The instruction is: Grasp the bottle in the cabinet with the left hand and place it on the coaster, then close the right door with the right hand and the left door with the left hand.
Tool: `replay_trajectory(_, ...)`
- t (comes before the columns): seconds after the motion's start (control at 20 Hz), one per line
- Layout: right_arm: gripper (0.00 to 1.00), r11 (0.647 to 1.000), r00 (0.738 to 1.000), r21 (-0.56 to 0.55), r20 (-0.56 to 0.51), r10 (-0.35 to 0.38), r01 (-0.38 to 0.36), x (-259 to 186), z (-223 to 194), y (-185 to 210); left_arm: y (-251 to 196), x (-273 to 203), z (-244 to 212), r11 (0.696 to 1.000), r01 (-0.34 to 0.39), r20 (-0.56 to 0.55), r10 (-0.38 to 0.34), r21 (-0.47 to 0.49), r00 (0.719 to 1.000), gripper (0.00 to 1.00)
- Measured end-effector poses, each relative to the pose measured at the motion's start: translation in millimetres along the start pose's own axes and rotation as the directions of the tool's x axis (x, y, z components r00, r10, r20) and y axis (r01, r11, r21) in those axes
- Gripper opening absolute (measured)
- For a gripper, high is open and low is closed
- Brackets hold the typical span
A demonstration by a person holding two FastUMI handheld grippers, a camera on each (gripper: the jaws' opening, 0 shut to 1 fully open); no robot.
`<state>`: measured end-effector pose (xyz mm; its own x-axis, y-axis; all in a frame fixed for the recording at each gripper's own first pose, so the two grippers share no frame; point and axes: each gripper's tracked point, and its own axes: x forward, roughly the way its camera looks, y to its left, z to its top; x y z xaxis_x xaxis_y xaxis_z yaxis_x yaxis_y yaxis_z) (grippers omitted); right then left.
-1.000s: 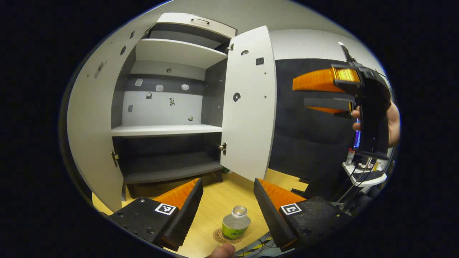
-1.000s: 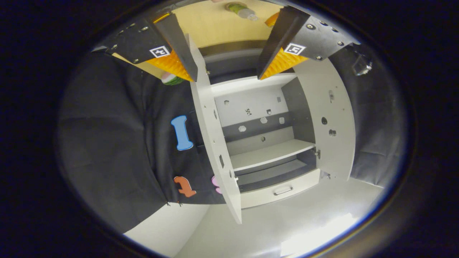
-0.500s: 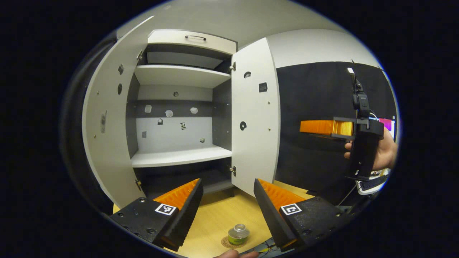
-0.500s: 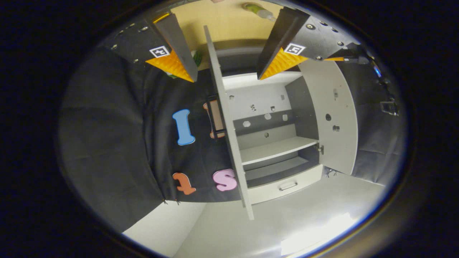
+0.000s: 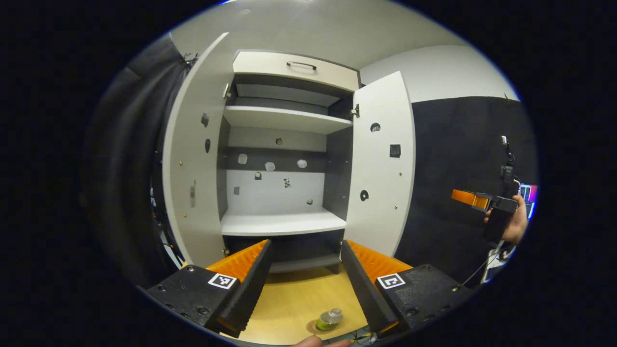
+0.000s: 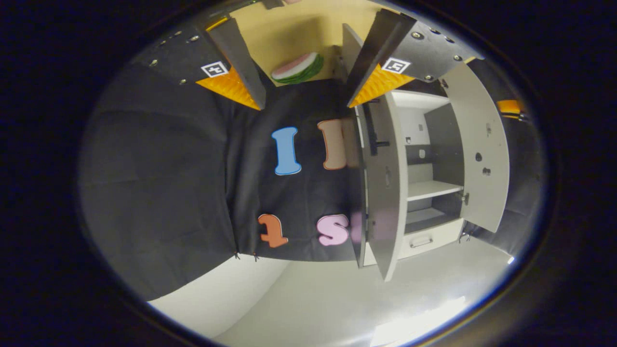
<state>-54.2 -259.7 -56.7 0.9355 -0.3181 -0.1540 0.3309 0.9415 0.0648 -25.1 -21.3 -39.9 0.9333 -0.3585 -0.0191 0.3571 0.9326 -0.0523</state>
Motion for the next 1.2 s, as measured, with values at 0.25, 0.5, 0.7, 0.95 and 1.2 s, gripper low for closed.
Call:
replay_trajectory(0.25,1.00,0.997,0.999,-0.079,0.029,0.015,-0.013,30,15,-23,18,-27,17,0.994,-0.089,0.017,0.088,0.064,0.996,0.90)
replay_trajectory(0.5,1.00,0.993,0.996,-0.088,0.032,0.079,-0.076,74,20,-3,28,-51,14,0.986,-0.138,-0.005,0.139,0.095,0.990,0.90)
replay_trajectory(0.7,0.99,0.988,0.989,-0.037,-0.006,0.150,-0.151,105,5,32,35,-62,10,0.982,-0.151,-0.011,0.154,0.114,0.988,0.91)
replay_trajectory(0.95,0.99,0.959,0.959,-0.008,-0.023,0.282,-0.282,110,8,107,39,-66,11,0.979,-0.154,-0.005,0.156,0.135,0.988,0.90)
replay_trajectory(1.2,0.86,0.950,0.958,-0.122,-0.028,0.285,-0.287,106,12,135,32,-76,27,0.982,-0.152,0.042,0.148,0.111,0.988,0.90)
